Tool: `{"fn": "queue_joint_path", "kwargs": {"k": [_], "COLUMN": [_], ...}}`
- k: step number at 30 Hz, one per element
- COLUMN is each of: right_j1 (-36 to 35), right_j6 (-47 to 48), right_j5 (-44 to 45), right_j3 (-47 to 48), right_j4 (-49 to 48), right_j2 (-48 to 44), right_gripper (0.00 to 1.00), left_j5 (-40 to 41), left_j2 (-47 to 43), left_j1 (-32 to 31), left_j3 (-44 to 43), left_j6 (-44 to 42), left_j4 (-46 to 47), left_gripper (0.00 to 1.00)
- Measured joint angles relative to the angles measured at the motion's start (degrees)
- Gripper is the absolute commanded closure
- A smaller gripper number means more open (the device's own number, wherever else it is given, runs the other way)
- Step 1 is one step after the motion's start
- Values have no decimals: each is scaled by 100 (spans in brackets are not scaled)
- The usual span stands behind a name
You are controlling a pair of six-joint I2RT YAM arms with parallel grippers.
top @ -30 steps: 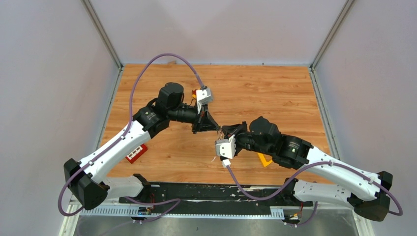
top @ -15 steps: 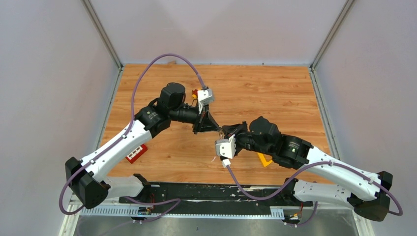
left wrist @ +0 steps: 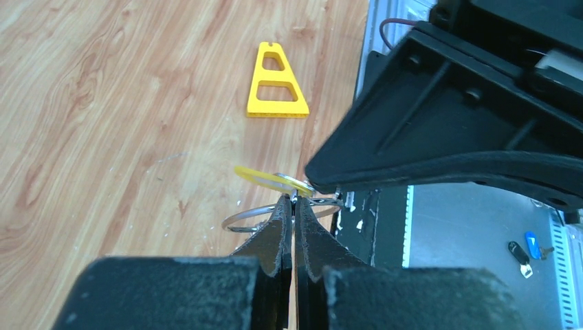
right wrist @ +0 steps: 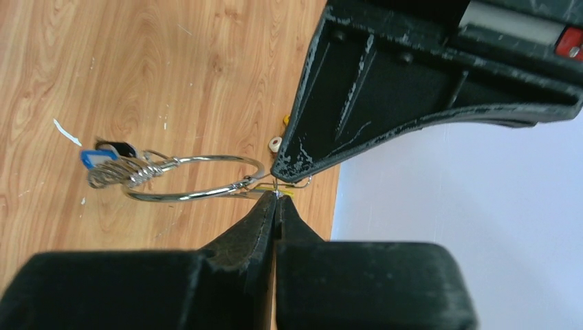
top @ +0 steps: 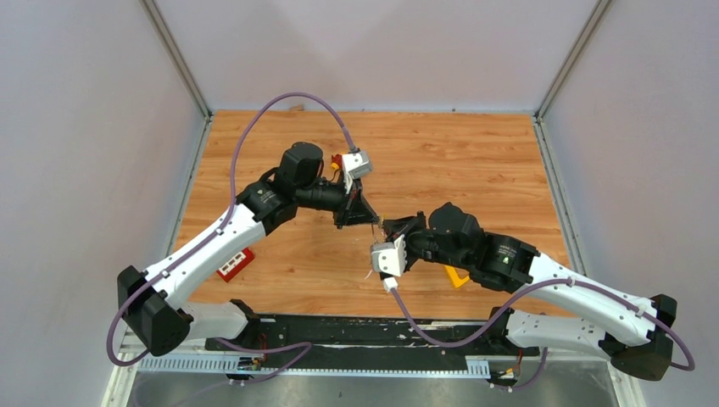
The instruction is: Put the keys on the keyring
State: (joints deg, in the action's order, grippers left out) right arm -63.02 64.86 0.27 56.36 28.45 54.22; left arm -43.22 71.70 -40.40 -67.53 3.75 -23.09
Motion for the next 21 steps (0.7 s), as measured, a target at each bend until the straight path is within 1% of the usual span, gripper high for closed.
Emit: {"fn": "queue_joint_path", "kwargs": {"k": [10,16,21], "right_j1": [-83,-92,-92], "right_j6": [0,44,136], "right_j5": [-72,199,404], "right_j3": [0,-26,-66], "right_j4": [-7,-50,-74], "right_j2": [2,0,-44], "right_gripper": [100,100,100], "left_j5": [103,13,-160], "left_j2": [50,31,-140], "left_j1": [2,4,4], "left_j3": [0,2,63], "left_j6": [4,-66,-363], "left_j4": [11,13,-13], "left_gripper": [100,100,100]}}
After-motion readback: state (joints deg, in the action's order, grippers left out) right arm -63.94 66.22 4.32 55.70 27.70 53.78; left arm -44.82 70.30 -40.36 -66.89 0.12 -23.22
